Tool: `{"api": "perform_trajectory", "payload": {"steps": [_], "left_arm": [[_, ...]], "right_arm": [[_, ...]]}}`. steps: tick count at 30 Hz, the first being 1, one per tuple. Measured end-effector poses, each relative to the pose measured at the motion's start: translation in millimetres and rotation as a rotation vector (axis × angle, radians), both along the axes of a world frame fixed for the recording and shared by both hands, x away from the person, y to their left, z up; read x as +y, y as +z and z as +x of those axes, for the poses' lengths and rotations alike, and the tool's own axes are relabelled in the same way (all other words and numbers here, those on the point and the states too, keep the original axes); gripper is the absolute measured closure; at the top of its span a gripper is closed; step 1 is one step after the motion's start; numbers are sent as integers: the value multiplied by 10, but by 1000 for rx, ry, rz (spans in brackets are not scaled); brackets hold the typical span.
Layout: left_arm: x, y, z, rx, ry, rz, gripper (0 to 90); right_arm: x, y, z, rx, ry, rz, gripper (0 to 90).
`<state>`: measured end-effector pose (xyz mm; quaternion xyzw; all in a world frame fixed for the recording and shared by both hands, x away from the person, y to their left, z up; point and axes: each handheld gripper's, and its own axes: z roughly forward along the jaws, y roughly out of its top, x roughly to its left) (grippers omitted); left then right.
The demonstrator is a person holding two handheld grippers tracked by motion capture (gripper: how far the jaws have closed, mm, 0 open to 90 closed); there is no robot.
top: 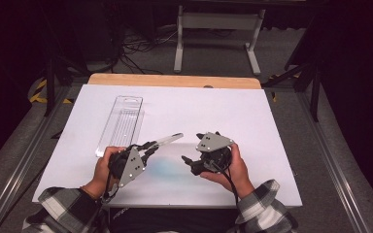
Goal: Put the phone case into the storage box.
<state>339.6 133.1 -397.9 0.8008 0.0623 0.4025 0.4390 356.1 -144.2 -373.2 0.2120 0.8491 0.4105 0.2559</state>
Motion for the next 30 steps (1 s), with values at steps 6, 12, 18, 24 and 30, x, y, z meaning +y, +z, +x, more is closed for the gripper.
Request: {"api": "perform_trajectory", "payload": {"steps": [6, 12, 18, 24, 30], "left_arm": [[76, 22, 65, 66, -6, -69, 818], [137, 33, 127, 117, -7, -122, 817], [205, 58, 172, 162, -7, -177, 818], [278, 83, 211, 189, -3, -217, 818], [338, 110, 234, 200, 0, -250, 817]], "right_arm": [[-17, -28, 8, 6, 18, 19, 219], [-30, -27, 14, 10, 25, 42, 219], [-24, -34, 12, 11, 27, 32, 219], [-34, -44, 12, 4, 20, 29, 204], [-67, -64, 5, -13, 7, 28, 154]]}}
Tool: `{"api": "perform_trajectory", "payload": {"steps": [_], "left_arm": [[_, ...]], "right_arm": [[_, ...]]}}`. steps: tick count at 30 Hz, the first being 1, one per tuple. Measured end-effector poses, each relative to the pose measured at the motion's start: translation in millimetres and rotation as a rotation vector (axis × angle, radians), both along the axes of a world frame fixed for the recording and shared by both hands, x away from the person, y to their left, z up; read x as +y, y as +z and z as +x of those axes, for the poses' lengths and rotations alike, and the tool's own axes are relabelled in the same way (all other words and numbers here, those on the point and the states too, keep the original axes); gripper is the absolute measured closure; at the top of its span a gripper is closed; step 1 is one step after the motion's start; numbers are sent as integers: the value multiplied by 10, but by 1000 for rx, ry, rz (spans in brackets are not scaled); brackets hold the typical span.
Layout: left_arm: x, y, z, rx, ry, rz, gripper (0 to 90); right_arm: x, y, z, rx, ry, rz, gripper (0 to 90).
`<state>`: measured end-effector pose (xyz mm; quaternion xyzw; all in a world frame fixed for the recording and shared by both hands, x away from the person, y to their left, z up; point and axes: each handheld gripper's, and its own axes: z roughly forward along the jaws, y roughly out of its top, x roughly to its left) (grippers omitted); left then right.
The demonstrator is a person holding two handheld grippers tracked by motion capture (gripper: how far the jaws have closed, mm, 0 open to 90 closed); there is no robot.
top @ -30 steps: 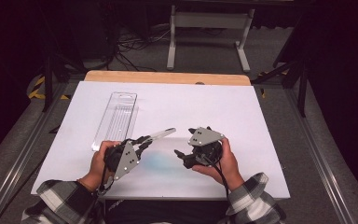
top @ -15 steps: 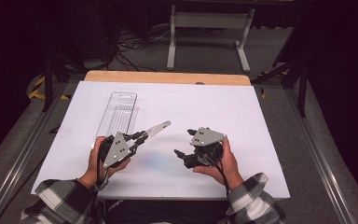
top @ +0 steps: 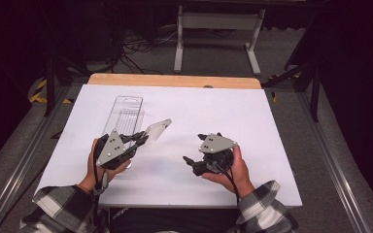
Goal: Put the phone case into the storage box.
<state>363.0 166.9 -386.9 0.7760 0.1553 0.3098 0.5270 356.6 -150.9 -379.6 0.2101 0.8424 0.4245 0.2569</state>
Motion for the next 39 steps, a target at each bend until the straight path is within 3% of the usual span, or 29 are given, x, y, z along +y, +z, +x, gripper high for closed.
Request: {"api": "perform_trajectory", "payload": {"steps": [6, 19, 39], "left_arm": [[51, 15, 24, 17, 7, -23, 817], [138, 47, 65, 25, 20, -60, 817], [231, 87, 91, 22, 33, -62, 817]], "right_arm": [[-83, -39, -11, -21, -44, 43, 48], [-213, -144, -72, -50, -69, 27, 60], [-362, -241, -146, -68, -97, 20, 74]]}}
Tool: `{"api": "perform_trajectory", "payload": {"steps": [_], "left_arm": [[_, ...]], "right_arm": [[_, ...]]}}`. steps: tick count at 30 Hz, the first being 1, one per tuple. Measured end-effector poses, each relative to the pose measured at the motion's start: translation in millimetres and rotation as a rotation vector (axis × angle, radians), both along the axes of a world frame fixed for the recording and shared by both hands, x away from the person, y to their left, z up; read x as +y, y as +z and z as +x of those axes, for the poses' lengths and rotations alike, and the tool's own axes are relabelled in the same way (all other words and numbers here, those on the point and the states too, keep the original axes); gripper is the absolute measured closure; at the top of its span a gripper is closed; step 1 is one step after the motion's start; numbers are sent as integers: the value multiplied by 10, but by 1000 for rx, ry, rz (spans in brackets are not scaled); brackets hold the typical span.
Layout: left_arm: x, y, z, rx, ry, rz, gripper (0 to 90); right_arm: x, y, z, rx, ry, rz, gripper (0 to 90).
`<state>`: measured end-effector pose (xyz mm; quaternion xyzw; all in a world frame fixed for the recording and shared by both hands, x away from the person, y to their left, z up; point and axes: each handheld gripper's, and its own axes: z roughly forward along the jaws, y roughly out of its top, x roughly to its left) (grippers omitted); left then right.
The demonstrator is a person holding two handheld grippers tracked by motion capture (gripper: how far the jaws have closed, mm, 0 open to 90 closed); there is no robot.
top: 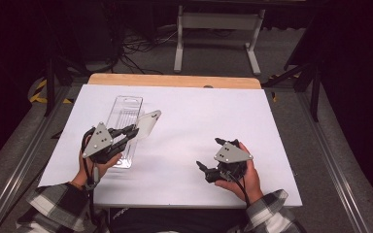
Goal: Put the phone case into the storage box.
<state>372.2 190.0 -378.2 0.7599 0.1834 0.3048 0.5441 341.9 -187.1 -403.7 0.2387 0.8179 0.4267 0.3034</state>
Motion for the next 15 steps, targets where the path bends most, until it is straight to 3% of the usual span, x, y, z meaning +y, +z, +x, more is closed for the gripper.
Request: {"api": "perform_trajectory", "payload": {"steps": [15], "left_arm": [[97, 36, 57, 3, 21, -31, 816]], "right_arm": [[9, -14, -40, -27, 12, 13, 74]]}}
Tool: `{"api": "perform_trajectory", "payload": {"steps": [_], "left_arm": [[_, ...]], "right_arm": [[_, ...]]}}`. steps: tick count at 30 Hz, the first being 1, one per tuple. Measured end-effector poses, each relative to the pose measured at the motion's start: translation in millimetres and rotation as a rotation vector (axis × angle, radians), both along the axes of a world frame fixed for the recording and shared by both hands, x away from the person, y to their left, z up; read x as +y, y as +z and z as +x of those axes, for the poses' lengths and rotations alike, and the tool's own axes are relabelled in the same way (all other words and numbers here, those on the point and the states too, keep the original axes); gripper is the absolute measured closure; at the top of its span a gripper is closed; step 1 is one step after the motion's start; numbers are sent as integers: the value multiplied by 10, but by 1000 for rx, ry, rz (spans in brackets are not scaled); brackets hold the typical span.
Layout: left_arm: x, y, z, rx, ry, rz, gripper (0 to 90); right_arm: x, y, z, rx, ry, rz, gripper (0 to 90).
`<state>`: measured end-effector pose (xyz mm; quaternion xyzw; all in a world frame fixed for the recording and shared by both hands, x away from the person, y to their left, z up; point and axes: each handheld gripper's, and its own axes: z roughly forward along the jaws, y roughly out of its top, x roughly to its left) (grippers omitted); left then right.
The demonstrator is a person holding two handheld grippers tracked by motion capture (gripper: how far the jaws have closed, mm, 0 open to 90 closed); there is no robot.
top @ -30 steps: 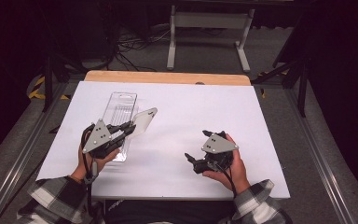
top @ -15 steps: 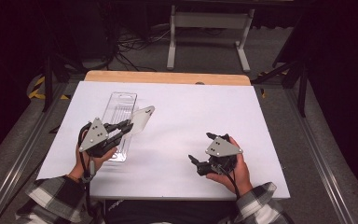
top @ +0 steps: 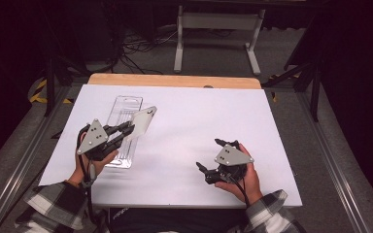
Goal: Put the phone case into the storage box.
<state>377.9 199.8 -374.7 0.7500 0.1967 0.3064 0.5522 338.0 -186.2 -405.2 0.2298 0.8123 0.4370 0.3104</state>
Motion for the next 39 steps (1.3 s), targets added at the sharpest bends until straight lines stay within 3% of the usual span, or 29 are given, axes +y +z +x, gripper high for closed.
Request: {"api": "perform_trajectory", "payload": {"steps": [20, 23, 39], "left_arm": [[206, 4, 237, 20, 27, -25, 816], [236, -11, 288, 43, 23, -34, 816], [342, -28, 543, 74, 40, -64, 816]], "right_arm": [[12, -11, 22, -2, 1, -1, 83], [16, -20, 32, 0, 2, -4, 83], [20, -38, 80, 15, -1, 9, 87]]}}
